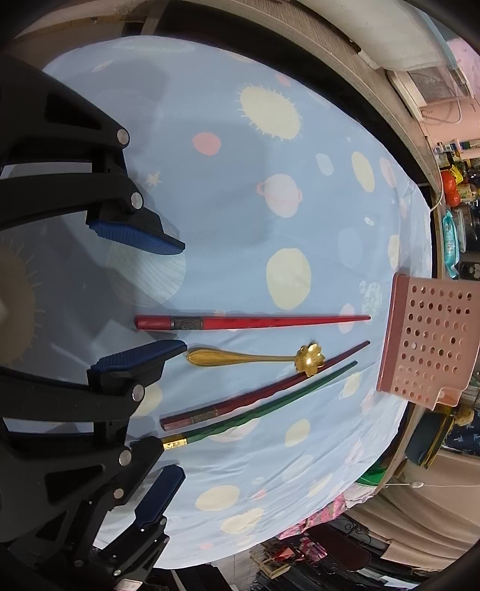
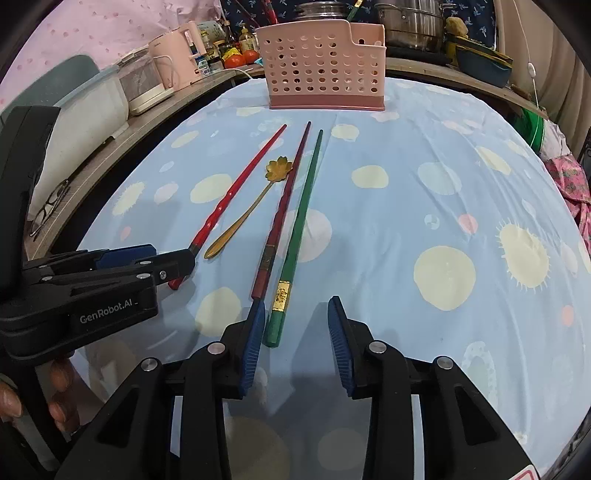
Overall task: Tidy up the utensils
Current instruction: 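Close the right gripper on the green chopstick while the left grasps the red chopstick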
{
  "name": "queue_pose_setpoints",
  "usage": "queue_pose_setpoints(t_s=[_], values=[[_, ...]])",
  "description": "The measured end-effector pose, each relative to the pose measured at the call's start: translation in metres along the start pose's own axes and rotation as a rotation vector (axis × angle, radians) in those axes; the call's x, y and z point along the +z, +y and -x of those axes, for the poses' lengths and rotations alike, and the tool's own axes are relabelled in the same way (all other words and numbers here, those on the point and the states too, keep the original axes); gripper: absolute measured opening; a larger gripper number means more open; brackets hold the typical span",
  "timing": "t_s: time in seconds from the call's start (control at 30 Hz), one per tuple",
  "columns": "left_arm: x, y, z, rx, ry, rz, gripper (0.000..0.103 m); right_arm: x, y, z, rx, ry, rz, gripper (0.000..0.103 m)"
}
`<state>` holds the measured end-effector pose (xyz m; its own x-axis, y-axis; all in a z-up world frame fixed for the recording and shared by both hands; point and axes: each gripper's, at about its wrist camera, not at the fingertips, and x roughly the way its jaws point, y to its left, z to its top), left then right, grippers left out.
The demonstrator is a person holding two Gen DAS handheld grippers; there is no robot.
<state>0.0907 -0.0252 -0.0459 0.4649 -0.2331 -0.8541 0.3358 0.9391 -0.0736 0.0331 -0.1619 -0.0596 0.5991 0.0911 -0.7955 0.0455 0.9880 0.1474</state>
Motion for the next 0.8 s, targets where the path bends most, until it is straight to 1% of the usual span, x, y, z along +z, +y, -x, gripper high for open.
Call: queue_pose_setpoints(t_s=[0.1,0.3,0.4,0.47,0.53,0.67,0.73,0.8], values=[[0.000,-0.002,-0.001,0.001,-0.001,-0.008,0.046,0.000,0.000,-0.001,-0.006,-0.001,0.000,0.032],[0.000,-0.003,-0.003,0.013,-0.008,-0.019,0.044,0.000,-0.004,-0.003,-0.015,-0.002,-0.009,0.024],[0.000,-0.002,-0.003,0.018,-0.011,-0.023,0.036,0.000,-0.006,-0.004,-0.016,-0.003,-0.014,0.022],[0.000,-0.001,-0.003,0.014,-0.013,-0.020,0.029,0.000,-0.006,-0.004,-0.017,-0.004,-0.014,0.021],[0.001,0.000,-0.003,0.012,-0.014,-0.019,0.024,0.000,-0.007,-0.005,-0.019,-0.005,-0.014,0.018],[0.000,0.001,-0.003,0.000,-0.014,-0.017,0.010,0.002,-0.010,-0.006,-0.019,-0.006,-0.022,0.011],[0.001,0.000,-0.003,-0.007,-0.013,-0.018,0.008,0.002,-0.011,-0.006,-0.017,-0.005,-0.025,0.007],[0.001,0.000,-0.003,-0.013,-0.011,-0.017,0.008,0.003,-0.012,-0.006,-0.015,-0.005,-0.026,0.007]])
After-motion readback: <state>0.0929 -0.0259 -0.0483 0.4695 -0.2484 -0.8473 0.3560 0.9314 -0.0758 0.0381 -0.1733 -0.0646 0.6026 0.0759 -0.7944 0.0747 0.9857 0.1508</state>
